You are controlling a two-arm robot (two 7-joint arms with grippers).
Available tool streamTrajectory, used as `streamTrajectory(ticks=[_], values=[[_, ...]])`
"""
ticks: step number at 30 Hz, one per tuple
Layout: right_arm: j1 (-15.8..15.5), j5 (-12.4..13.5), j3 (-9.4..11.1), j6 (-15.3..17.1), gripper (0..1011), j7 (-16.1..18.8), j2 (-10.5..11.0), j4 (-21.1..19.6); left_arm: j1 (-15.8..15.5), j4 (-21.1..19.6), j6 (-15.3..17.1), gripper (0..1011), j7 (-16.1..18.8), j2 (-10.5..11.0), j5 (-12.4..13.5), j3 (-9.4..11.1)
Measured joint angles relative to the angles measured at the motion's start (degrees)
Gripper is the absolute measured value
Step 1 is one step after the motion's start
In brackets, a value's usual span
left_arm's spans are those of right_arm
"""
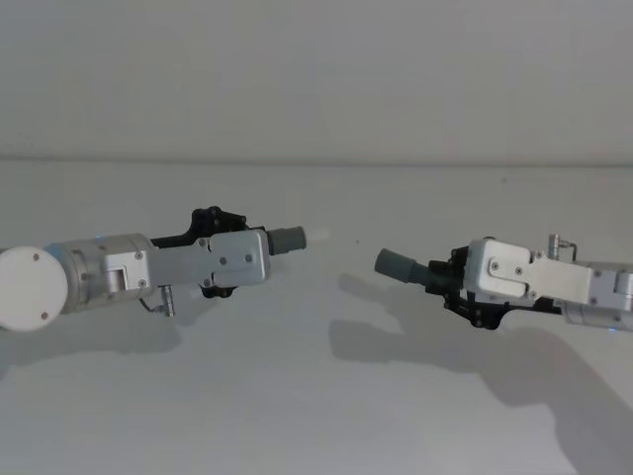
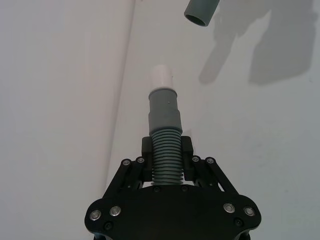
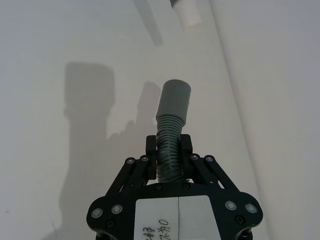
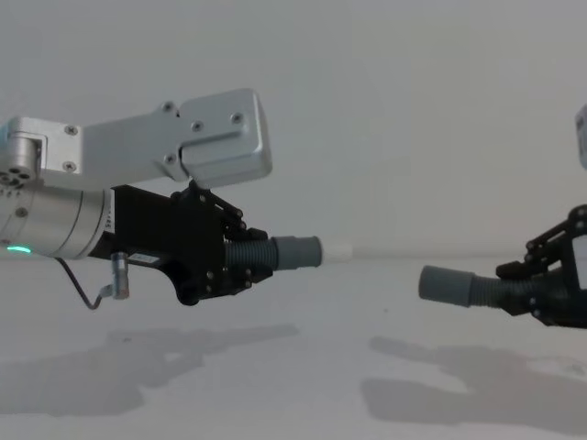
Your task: Use both hands to pick up one end of the pipe from the table, align the ends, and insert them.
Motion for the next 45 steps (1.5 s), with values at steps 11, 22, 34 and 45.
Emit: streamTrajectory(ticks=[11,22,34,45], values=[[2.70,-2.53,-0.97,-2.93,267,2.25,-1.33,0.80,-0.24,0.07,-0.67,319,-0.22,0.36,0.61,0.26],[5.61,-4.69,-1.70,-5.12,267,3.66,-4.05,4.26,-0.31,0.07,-0.91,319,-0.31,0.50,0.86,0.35],[7.72,-5.92,-2.29,-7.15,267,4.84,-6.61,7.09,-0.37,0.07,-1.01,319,-0.36,0.56,0.94,0.40],[9.03,-6.81,-2.55,-8.56,267,5.70,-8.27,8.93,-0.38,0.07,-1.06,319,-0.36,0.59,1.00,0.40]])
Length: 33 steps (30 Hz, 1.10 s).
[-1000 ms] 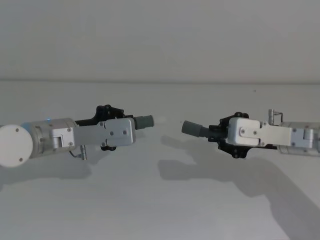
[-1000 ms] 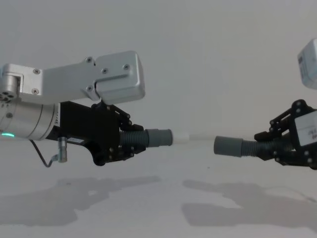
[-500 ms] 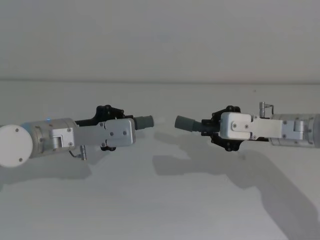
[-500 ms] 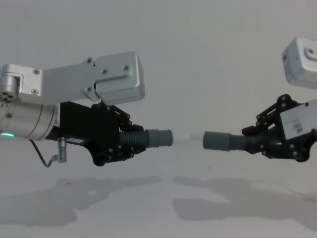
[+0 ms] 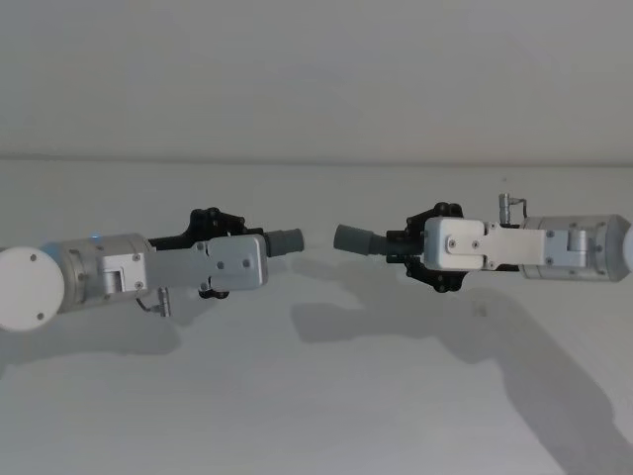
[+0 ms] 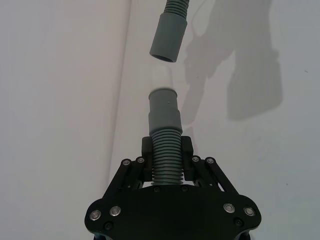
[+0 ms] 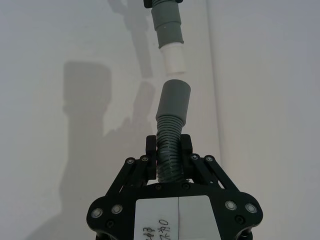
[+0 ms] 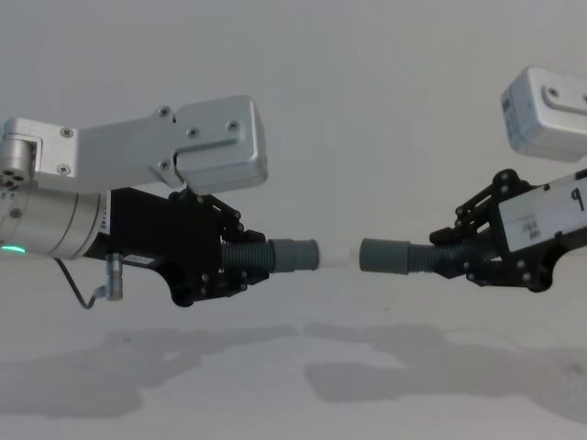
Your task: Use both hands to pick up one end of the pipe from the table, align the ends, and insert them.
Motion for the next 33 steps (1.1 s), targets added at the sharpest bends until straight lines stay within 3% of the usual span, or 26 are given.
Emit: streamTrajectory(ticks=[33], values=[[2.09,-1.37,-0.54,-2.76,267,2.14,-2.48,2.36,0.00,0.00,0.01,319,0.01,-0.01,0.00,0.00]])
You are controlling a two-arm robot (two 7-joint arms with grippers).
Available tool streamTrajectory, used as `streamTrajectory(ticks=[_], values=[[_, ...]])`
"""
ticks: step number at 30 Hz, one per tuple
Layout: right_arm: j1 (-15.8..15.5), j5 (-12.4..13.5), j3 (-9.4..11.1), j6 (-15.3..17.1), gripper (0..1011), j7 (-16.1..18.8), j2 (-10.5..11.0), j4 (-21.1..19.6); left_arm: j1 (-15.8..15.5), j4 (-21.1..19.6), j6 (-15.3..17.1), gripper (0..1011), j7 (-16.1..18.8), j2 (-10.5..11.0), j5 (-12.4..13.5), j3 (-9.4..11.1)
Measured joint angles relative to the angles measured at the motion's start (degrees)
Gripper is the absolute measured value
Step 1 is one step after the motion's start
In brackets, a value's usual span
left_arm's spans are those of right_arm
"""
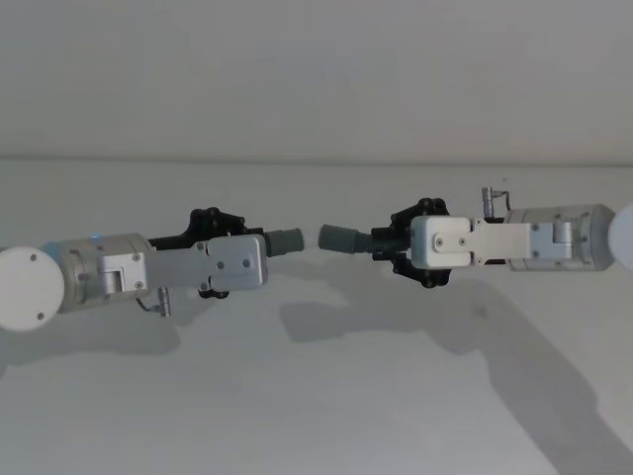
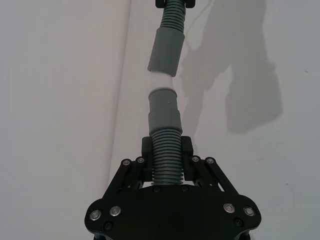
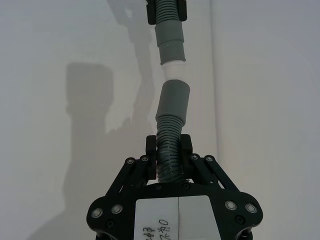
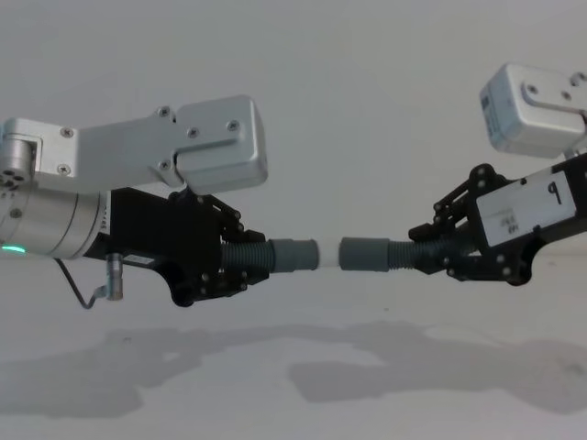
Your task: Use both hands to pick up one end of the pipe from the table, align the ends, and insert them.
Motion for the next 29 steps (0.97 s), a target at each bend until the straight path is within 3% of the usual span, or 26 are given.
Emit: streamTrajectory(ticks=[29], values=[[0.04,-0.57,0.39,-0.42,267,-1.14,-0.67,0.40,0.00,0.00,0.00,319,0.00,0.00,0.00,0.00]])
